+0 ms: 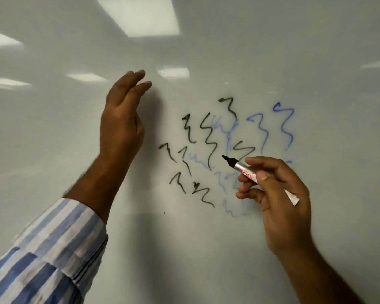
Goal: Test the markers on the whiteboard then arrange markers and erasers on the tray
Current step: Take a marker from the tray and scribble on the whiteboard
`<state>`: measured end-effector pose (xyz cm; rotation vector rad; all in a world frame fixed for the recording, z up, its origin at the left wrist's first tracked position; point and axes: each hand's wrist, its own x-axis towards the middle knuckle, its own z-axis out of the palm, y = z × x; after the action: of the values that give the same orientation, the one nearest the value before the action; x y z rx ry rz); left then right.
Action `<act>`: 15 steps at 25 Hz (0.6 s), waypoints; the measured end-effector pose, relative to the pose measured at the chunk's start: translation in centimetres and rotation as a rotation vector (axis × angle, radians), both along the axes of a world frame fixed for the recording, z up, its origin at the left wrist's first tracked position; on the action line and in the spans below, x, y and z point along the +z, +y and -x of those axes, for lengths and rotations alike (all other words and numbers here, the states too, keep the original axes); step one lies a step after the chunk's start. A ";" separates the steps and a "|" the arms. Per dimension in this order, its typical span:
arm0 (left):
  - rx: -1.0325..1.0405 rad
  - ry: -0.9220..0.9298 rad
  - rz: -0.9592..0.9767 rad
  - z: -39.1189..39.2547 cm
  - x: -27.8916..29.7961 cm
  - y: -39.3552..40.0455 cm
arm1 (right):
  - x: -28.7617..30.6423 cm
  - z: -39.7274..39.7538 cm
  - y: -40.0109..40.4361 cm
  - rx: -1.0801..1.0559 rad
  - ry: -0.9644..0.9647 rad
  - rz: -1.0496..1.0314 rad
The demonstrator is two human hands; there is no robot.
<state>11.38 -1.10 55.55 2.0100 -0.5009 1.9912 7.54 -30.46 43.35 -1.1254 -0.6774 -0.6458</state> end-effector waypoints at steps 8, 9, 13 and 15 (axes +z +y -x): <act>-0.039 -0.015 0.044 -4.0 4.2 1.0 | 6.9 -2.7 -1.8 -0.376 -0.255 0.121; -0.021 -0.022 0.029 -4.2 4.2 1.0 | 7.4 -3.3 -1.9 -0.425 -0.291 0.145; 0.111 -0.017 -0.016 -4.1 4.1 0.9 | 9.8 -6.0 -2.0 -0.755 -0.461 0.246; 0.188 0.006 -0.034 -4.1 4.1 1.0 | 11.0 -7.0 -2.3 -0.828 -0.486 0.284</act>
<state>15.49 -0.10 59.61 2.1545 -0.3581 2.0963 14.55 -32.77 54.32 -1.5382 -0.7123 -1.6023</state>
